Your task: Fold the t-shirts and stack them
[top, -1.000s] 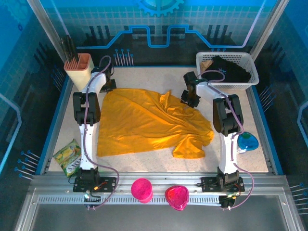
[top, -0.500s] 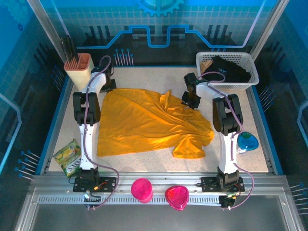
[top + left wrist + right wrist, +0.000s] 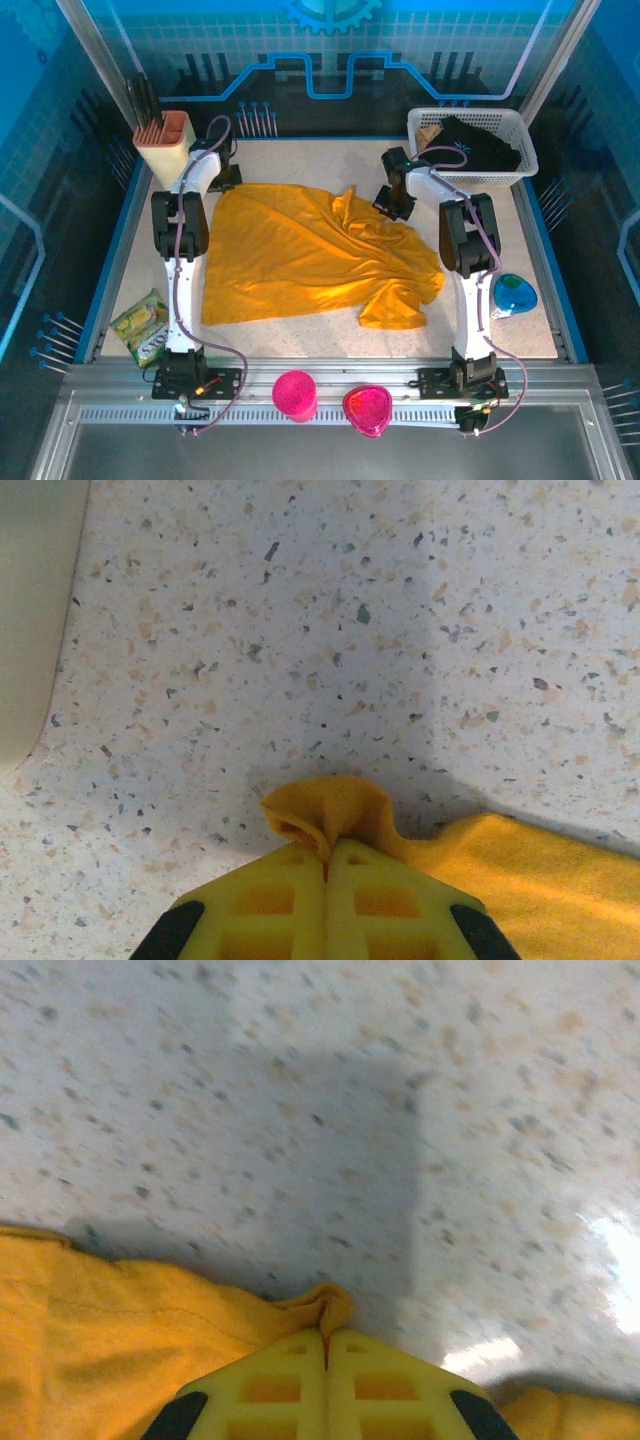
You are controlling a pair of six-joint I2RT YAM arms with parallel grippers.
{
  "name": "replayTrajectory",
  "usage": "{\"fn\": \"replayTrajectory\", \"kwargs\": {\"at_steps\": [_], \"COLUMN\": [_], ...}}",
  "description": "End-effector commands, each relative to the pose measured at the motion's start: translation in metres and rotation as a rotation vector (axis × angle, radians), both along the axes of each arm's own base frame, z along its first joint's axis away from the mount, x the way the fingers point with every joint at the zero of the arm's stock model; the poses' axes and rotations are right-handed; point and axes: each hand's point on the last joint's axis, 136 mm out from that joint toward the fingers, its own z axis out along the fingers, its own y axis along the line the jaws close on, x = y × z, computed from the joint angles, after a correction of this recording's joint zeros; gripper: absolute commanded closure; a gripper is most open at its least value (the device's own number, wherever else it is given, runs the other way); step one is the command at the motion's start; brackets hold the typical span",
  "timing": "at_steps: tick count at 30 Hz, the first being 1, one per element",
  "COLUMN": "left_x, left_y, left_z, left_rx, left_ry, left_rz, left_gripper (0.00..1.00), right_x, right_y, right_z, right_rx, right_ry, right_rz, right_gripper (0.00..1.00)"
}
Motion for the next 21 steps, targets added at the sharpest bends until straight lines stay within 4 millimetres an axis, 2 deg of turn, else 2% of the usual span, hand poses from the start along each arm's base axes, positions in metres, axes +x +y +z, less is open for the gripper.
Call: {"fn": "replayTrajectory", "kwargs": {"at_steps": [1,3,6,9,11,15,18,21], "left_x": [0.005,0.007,0.009,0.009,0.005,-0.013,-0.035,-0.067], "left_y": [-0.007,-0.013,-0.022,-0.029,-0.034,-0.039,-0.044,-0.050], "left_z": [0.026,0.037,0.066,0.109,0.142,0.206,0.252,0.300], "left_rx": [-0.052,-0.068,-0.089,-0.106,-0.125,-0.156,-0.182,-0.208], "left_ry": [-0.055,-0.077,-0.129,-0.202,-0.256,-0.349,-0.415,-0.486], "left_rz": [0.003,-0.006,-0.019,-0.030,-0.035,-0.038,-0.050,-0.070], "left_gripper": [1.00,1.00,1.00,1.00,1.00,1.00,1.00,1.00], "right_x": [0.013,0.024,0.038,0.043,0.039,0.016,-0.014,-0.052], "right_y": [0.013,0.017,0.019,0.019,0.017,0.008,-0.002,-0.015], "right_z": [-0.016,0.006,0.059,0.127,0.173,0.245,0.294,0.343], "right_rx": [0.027,0.023,-0.022,-0.082,-0.121,-0.182,-0.227,-0.276], "right_ry": [-0.028,-0.090,-0.218,-0.376,-0.475,-0.626,-0.742,-0.863], "right_rz": [0.039,0.088,0.166,0.238,0.281,0.337,0.366,0.393], "right_gripper": [1.00,1.00,1.00,1.00,1.00,1.00,1.00,1.00]}}
